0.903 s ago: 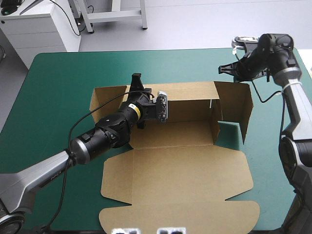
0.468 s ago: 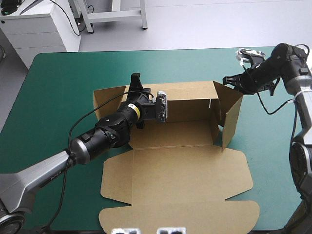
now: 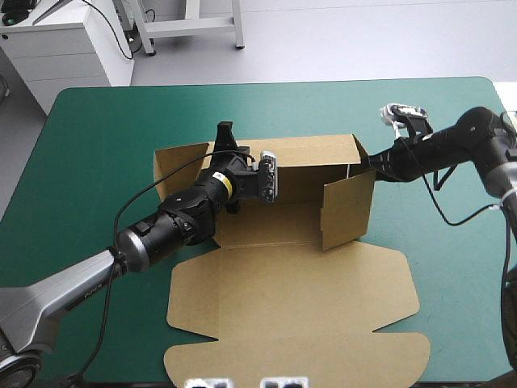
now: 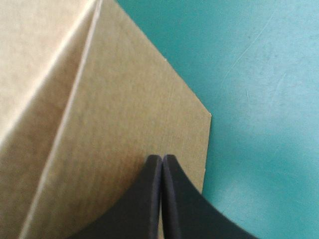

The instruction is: Fold the box

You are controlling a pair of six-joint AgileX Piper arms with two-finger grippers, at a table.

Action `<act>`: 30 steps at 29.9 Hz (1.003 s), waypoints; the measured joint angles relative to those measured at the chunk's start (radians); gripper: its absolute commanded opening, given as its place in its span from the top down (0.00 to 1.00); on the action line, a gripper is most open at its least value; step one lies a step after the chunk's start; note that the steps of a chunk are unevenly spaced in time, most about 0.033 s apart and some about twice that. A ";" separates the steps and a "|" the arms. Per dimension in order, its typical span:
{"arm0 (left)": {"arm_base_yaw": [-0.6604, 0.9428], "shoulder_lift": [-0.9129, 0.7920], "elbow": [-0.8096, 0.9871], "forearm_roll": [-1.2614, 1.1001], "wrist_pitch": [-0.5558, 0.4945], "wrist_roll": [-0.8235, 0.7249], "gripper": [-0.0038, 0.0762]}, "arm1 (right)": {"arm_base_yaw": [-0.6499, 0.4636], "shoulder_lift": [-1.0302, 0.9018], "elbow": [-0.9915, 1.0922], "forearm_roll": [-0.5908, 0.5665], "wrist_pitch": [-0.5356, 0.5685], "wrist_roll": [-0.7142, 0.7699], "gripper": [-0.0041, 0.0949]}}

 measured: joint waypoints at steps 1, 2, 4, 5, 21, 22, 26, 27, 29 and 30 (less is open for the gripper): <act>0.000 0.001 0.000 0.001 0.000 0.000 0.96 | 0.000 -0.018 0.043 0.020 -0.031 -0.031 0.98; 0.000 0.003 0.000 0.002 0.000 0.000 0.96 | 0.000 -0.041 0.098 0.054 -0.074 -0.074 0.98; 0.000 0.003 0.000 0.006 0.000 0.000 0.96 | 0.009 -0.087 0.204 0.130 -0.171 -0.171 0.98; 0.000 0.004 0.000 0.006 0.001 0.000 0.96 | 0.017 -0.110 0.241 0.161 -0.211 -0.221 0.98; 0.001 0.004 -0.001 0.013 0.038 -0.006 0.96 | 0.336 -0.192 0.391 0.289 -0.585 -0.399 0.97; 0.001 0.004 -0.001 0.013 0.038 -0.006 0.96 | 0.350 -0.192 0.391 0.293 -0.587 -0.400 0.97; 0.001 0.004 -0.001 0.013 0.037 -0.006 0.96 | 0.393 -0.196 0.391 0.301 -0.572 -0.400 0.97; 0.001 0.004 -0.001 0.013 0.037 -0.006 0.96 | 0.409 -0.196 0.391 0.303 -0.565 -0.402 0.97; 0.001 0.004 -0.001 0.013 0.036 -0.006 0.96 | 0.433 -0.196 0.391 0.305 -0.550 -0.403 0.97; 0.001 0.004 -0.001 0.013 0.036 -0.006 0.96 | 0.447 -0.196 0.391 0.306 -0.548 -0.403 0.97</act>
